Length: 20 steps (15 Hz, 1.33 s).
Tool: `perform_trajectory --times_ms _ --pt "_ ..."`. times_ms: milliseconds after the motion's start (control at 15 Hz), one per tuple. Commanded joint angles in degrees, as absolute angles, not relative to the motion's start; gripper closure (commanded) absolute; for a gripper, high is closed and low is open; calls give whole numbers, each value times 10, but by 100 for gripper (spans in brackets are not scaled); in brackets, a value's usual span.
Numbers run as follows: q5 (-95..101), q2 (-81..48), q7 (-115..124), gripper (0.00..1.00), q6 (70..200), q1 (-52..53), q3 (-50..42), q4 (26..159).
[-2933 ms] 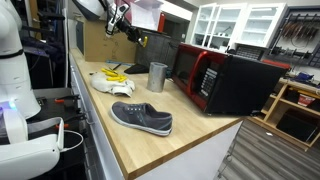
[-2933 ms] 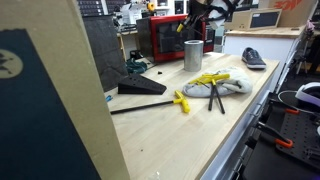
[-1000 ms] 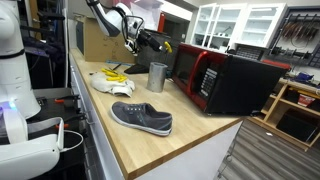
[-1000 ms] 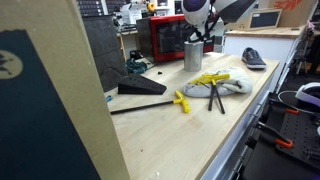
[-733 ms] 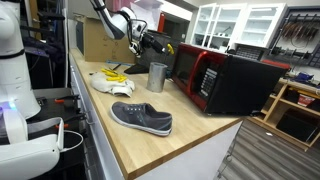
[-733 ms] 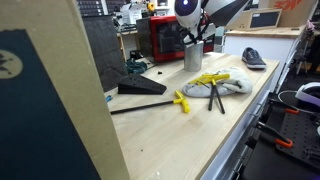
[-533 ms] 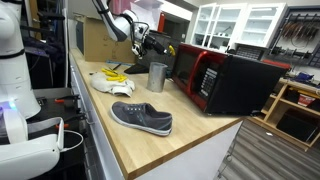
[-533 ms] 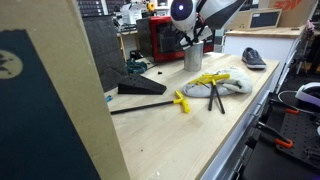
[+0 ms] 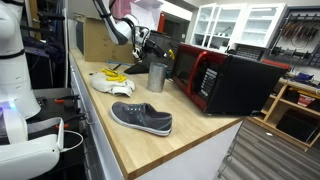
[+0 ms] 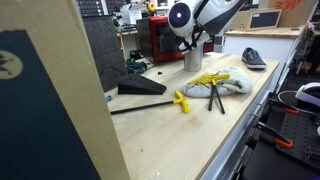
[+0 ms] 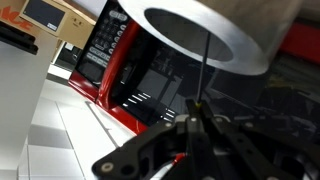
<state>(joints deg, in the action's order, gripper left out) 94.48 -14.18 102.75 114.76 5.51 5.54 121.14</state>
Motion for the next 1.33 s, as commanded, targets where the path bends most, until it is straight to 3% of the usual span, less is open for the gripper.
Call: perform_trajectory --times_ms 0,1267 --pt "959 -112 1041 99 1169 51 60 1243" --pt "1106 -23 1182 99 1119 56 64 1384"
